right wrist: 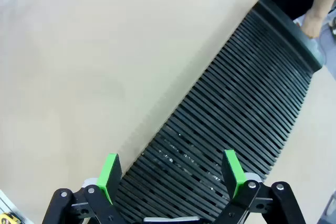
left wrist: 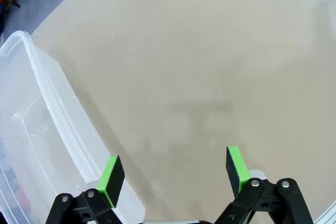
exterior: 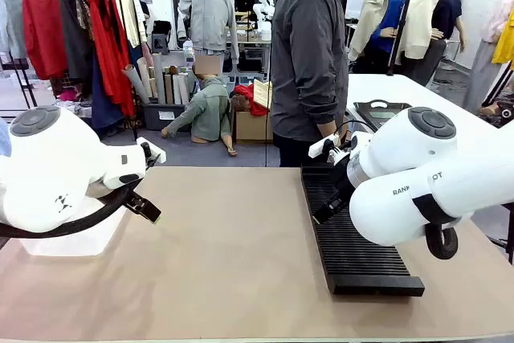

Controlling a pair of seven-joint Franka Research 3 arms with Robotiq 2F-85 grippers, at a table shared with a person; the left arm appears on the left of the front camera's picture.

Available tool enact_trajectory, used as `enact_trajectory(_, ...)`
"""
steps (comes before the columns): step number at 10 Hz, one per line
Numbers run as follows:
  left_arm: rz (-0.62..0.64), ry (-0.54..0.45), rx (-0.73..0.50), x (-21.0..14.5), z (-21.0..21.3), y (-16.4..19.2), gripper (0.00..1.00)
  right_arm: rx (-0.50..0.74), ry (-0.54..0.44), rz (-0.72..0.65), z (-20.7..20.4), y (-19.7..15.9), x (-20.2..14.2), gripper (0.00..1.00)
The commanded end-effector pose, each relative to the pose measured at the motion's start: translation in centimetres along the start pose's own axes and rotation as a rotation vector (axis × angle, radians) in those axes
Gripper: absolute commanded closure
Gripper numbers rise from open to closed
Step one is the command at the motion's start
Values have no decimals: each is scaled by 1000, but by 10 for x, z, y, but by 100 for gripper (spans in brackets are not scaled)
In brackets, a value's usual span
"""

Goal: Sort PCBs into racks and boxes based on the side picked up.
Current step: Pick up the Blank PCB handed by the Human.

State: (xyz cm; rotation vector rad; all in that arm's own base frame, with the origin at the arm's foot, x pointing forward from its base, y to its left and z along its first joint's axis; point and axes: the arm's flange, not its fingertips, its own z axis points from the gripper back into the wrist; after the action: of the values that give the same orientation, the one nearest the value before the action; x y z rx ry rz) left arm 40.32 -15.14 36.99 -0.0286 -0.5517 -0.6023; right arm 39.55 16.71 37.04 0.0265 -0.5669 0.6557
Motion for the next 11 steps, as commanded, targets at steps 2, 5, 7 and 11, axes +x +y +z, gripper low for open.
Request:
enact_trajectory(2,0,0,0,0,0,0,0,0,0,0,0,0,0,0)
enact_trajectory(5,0,0,0,0,0,0,0,0,0,0,0,0,0,0)
enact_trajectory(7,0,0,0,0,0,0,0,0,0,0,0,0,0,0)
enact_trajectory(11,-2,-11,-4,2,2,0,0,0,0,0,0,0,0,0)
